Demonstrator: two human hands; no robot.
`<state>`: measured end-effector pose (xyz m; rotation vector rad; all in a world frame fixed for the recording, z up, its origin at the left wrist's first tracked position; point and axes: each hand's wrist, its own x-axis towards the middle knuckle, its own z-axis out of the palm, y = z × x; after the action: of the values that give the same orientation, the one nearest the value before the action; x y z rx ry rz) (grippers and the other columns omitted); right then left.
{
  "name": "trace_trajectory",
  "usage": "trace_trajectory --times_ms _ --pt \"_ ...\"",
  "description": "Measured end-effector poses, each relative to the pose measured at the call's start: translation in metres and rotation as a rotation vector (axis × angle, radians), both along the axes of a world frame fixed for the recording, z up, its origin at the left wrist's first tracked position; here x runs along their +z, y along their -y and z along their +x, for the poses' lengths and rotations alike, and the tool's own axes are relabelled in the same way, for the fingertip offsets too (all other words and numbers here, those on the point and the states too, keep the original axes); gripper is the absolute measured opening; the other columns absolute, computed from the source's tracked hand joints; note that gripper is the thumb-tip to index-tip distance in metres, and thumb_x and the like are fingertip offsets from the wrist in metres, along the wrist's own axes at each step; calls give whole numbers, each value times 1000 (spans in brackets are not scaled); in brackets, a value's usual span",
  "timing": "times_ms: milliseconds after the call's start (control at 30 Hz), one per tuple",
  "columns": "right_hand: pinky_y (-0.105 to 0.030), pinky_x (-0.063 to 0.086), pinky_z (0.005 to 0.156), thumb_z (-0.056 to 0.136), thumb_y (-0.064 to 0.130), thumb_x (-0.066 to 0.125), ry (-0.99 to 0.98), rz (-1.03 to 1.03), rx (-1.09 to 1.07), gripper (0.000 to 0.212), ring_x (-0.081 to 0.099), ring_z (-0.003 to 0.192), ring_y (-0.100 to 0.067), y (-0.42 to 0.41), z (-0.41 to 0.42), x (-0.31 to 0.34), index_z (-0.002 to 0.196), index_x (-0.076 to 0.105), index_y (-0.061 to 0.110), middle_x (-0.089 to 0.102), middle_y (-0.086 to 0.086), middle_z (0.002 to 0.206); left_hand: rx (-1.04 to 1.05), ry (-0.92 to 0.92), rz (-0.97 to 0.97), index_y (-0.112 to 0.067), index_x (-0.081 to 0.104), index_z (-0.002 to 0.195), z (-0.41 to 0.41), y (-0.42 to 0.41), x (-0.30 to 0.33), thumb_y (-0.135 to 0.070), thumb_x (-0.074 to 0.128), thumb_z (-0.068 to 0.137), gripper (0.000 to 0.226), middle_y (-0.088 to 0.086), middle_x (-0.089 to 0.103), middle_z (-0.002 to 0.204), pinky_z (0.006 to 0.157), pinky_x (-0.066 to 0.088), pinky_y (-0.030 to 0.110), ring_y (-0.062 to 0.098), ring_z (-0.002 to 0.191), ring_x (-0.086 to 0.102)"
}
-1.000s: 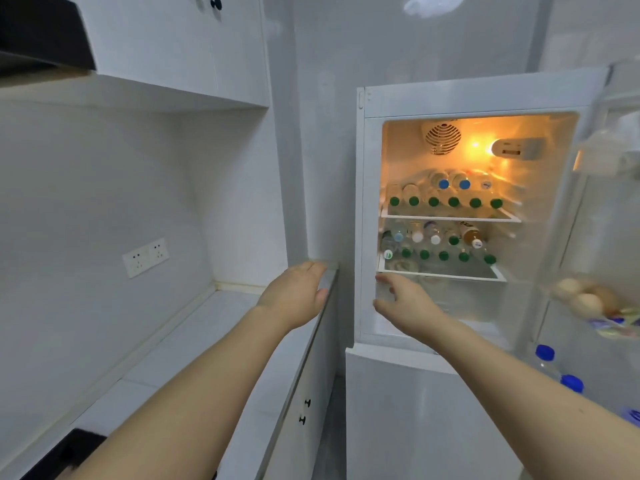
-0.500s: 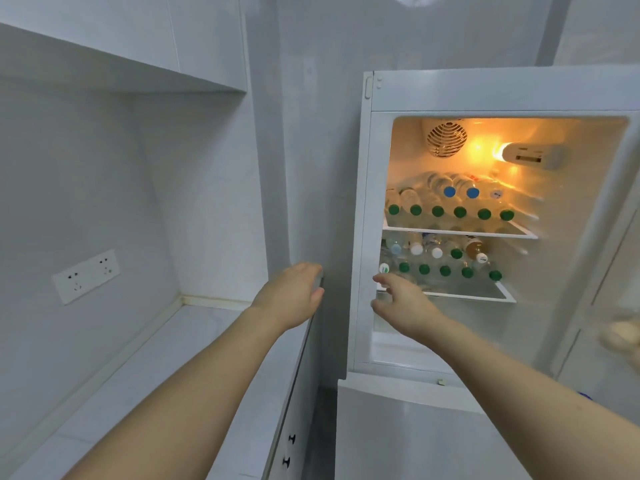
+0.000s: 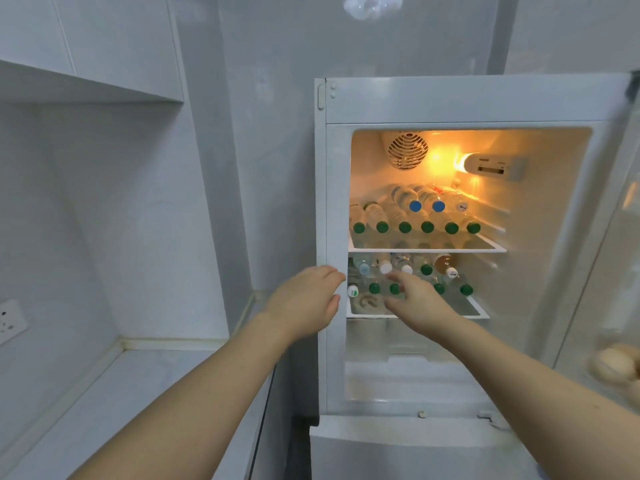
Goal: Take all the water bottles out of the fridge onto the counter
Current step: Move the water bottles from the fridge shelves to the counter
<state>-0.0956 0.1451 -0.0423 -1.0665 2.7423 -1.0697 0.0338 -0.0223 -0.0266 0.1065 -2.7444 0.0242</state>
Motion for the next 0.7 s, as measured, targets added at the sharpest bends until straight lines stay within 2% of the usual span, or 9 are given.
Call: trace_trajectory --times_ms 100,133,233,367,567,700 --pt "-32 45 91 92 18 58 -22 -32 -54 50 57 105 -20 -2 -31 8 140 45 19 50 -4 142 -78 -53 -25 -15 47 139 -32 -6 7 -25 42 100 40 1 50 140 97 48 37 18 126 46" --pt "-33 46 90 92 18 58 -25 -53 -69 48 57 103 -20 -2 -43 10 139 46 18 51 -4 139 -99 -70 -28 -14 49 137 -44 -8 8 -25 43 100 39 2 51 138 95 49 39 19 124 47" --pt "-37 47 94 92 19 58 -24 -108 -112 47 54 116 -23 -4 -86 16 138 48 15 53 -5 136 -145 -110 -57 -12 54 129 -88 -11 14 -22 45 98 34 4 56 128 87 51 40 21 117 50" --pt "-35 49 88 91 17 58 -47 -172 -170 41 56 105 -20 -5 -144 26 131 52 12 58 -6 126 -203 -162 -132 -10 57 127 -151 -18 27 -19 48 96 33 5 58 126 87 49 36 21 114 52" --pt "-37 52 83 92 24 57 -39 -278 -292 38 58 99 -19 -11 -240 38 129 51 16 60 -2 121 -76 -213 -151 -13 56 125 -260 -19 47 -22 47 95 32 4 58 125 86 40 31 22 111 51" --pt "-35 48 86 93 21 54 -27 -283 -296 38 56 103 -21 2 -296 45 130 50 16 57 -5 124 12 -147 -134 -17 45 138 -328 -12 51 -25 47 96 43 1 52 137 92 45 36 21 121 50"
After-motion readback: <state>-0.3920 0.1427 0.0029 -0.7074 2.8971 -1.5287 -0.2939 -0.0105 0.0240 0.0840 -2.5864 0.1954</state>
